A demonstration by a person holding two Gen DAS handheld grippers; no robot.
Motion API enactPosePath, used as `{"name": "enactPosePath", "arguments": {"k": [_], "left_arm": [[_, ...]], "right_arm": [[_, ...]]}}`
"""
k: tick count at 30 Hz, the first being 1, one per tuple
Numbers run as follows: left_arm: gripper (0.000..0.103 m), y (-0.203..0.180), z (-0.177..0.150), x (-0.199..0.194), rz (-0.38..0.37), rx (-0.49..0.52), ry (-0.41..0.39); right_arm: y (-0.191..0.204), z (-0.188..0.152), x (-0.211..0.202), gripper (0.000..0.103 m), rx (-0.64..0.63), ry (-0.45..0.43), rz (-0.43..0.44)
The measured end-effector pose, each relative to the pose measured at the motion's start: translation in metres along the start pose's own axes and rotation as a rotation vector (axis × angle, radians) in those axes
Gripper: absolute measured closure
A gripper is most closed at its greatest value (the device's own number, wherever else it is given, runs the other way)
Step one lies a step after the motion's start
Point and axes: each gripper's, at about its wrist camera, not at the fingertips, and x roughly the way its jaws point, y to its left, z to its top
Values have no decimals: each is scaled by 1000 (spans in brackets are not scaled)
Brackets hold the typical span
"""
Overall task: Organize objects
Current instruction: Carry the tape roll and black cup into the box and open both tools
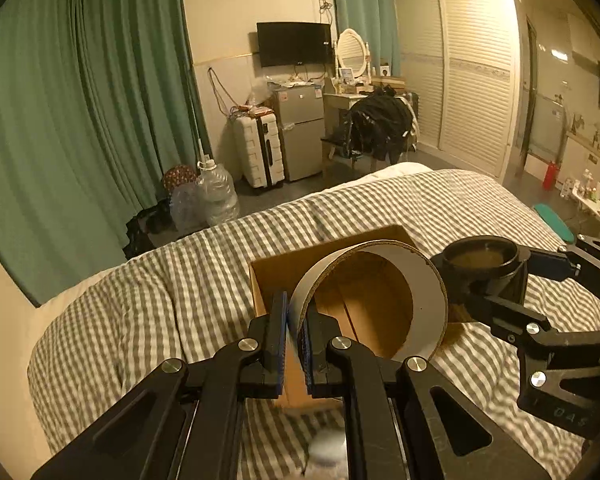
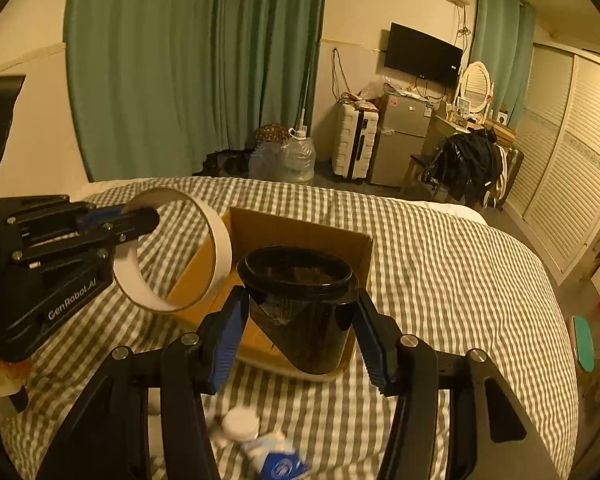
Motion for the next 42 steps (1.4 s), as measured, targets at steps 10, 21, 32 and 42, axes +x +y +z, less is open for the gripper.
{"name": "enactPosePath", "arguments": {"k": [10,21,32,42], "left_arm": [[96,-4,6,102,24,25,107],[96,-11,-15,163,34,63,202],[27,-18,-21,141,-20,60,277],[11,-16,0,54,-7,47,226]], "right_arm": [[-29,18,90,51,39,57,5],[-45,1,166,51,93,142,43],[-60,0,125,22,202,72,94],[-52,15,13,17,169,-19,-8]]}}
